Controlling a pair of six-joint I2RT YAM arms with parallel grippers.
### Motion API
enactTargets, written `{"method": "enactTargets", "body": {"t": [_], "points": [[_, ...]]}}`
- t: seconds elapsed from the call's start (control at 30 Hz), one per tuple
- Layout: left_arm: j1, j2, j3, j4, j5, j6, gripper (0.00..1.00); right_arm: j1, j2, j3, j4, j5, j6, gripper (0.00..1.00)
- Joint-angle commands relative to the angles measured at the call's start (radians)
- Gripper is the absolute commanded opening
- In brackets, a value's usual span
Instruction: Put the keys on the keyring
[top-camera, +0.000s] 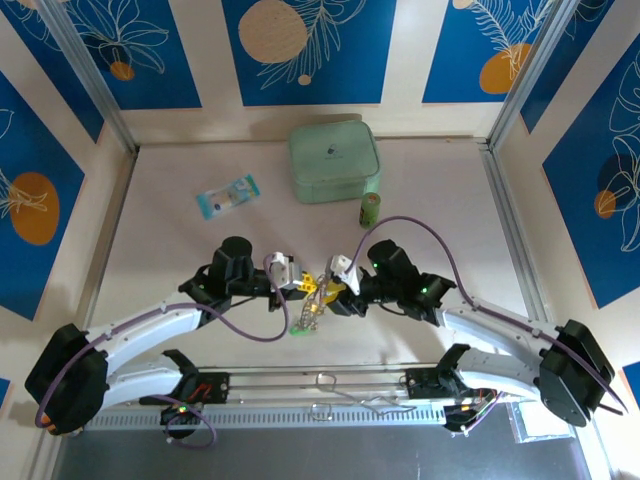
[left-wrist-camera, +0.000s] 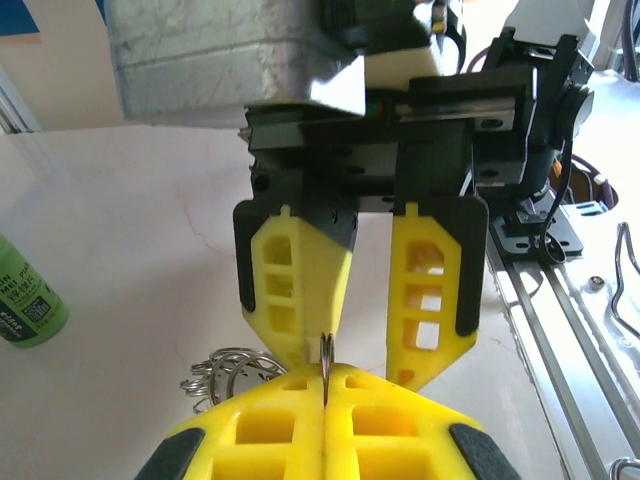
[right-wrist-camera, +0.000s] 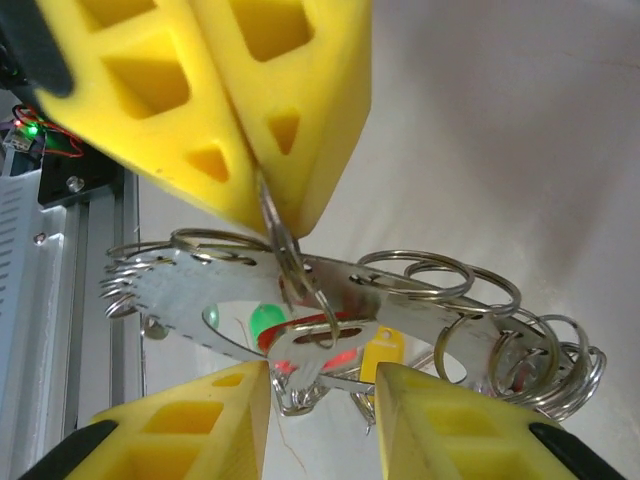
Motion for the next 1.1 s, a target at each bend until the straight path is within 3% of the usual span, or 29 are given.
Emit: {"method": "enactTargets", "body": {"t": [0.0,0.33,0.6,0.8,1.07], "points": [[-0.01,-0.03,-0.017,0.082,0.002,-0.049,0.0,0.01,0.014,-0.012,0.072,-0.016,0.036,0.35],[-0.01,-0.031,-0.022,0.115,-0.046,-0.115,0.0,0.016,0.022,-0.017,0.086,-0.041,0.047,0.38],[-0.01,-0.021,-0.017,0.126,-0.049,-0.131,0.0,0.019,0.026,-0.017,0.097,0.012,0.047,0.38],[-0.01,-0.025,-0.018,0.134,-0.041,-0.134,0.0,0.019,0.022,-0.011,0.086,0.038,0.028,0.19],[-0.009,-0.023,-0.02,0.179,0.027,-0.124,0.0,0.043,0.083,0.014,0.058,0.002,0.004,0.02]]}}
